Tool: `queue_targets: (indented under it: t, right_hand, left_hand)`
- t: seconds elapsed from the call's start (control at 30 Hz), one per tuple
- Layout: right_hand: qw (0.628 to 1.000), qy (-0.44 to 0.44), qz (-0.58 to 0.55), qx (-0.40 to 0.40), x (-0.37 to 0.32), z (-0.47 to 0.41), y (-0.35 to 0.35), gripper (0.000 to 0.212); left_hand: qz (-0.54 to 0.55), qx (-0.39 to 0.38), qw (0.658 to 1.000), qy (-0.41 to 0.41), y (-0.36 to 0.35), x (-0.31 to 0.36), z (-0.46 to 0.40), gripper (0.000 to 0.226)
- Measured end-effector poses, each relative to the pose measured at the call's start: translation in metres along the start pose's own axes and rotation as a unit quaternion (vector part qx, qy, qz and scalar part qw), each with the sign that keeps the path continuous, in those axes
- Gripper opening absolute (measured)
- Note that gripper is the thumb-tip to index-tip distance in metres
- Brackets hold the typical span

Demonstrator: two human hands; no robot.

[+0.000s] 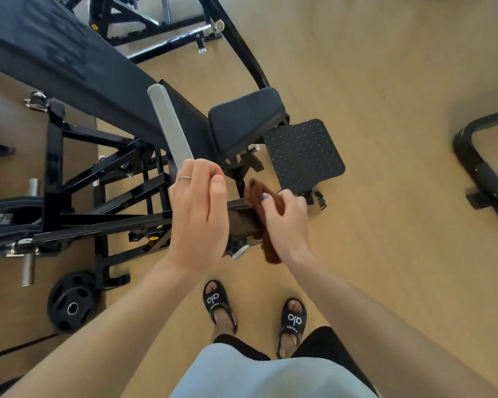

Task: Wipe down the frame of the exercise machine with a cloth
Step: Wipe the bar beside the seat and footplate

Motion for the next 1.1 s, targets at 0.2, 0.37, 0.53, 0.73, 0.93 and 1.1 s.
queue_targets:
  t: [0.2, 0.37, 0.53, 0.73, 0.93, 1.1]
  right_hand:
    - [0.983, 0.169, -0.065, -0.023, -0.040, 0.041, -0.018, 0.026]
    - [0.999, -0.040, 0.015, -0.004, 0.029, -0.026, 0.008, 0.036]
    - [0.995, -0.084, -0.025, 0.040, 0.017, 0.000, -0.001, 0.031]
    - [0.983, 0.011, -0.171, 0.071, -0.018, 0.077, -0.025, 0.028]
    - [0.948, -0.236, -0.175, 0.123, 0.028, 0.021, -0.008, 0.036]
    - [0.886, -0.264, -0.343, 0.169, -0.002, 0.063, -0.033, 0.036]
  left_hand:
    - [0.007, -0.014, 1.000, 0.013, 0.001, 0.000, 0.002, 0.017]
    - [-0.009, -0.013, 1.000, 0.009, -0.002, 0.000, 0.000, 0.018]
    - [-0.015, -0.011, 1.000, 0.015, -0.001, 0.000, 0.001, 0.019]
    - [-0.011, -0.015, 1.000, 0.009, -0.002, 0.001, 0.002, 0.019]
    - [-0.019, -0.023, 0.999, -0.024, -0.006, -0.001, 0.001, 0.019]
    - [-0.023, -0.035, 0.998, -0.051, -0.010, -0.003, 0.001, 0.018]
Point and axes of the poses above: each hand's wrist, its own z-axis away from the middle knuckle, its own y-axis out of the back of the hand, x = y × z, the point moved 6 cm from there along -z, towards the middle knuckle, and after that the axes turned 12 degrees about -z, right-handed, at the moved point
